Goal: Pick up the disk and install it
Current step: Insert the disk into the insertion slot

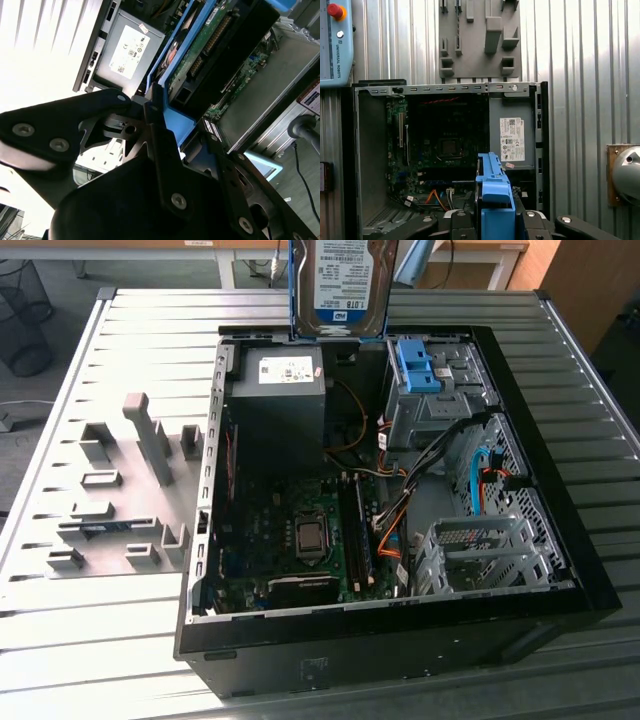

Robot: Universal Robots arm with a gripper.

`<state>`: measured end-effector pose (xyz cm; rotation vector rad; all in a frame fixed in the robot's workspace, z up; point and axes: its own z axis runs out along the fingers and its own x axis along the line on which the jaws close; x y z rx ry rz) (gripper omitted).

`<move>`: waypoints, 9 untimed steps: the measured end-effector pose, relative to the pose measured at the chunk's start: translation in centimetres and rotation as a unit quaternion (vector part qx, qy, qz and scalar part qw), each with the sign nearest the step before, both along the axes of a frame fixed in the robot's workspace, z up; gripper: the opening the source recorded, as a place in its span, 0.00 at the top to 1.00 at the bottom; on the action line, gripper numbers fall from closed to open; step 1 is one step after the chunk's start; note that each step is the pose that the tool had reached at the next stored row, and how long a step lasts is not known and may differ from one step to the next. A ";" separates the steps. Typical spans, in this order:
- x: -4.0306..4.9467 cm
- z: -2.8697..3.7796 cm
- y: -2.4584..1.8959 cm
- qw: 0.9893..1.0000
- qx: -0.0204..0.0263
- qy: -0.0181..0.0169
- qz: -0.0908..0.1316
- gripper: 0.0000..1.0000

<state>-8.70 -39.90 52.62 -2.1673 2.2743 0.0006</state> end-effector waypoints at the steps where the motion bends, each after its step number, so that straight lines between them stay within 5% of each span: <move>1: 0.01 0.01 -0.06 1.000 0.000 0.000 0.000 0.64; 9: 0.01 -0.02 -1.61 1.000 0.000 0.000 0.000 0.64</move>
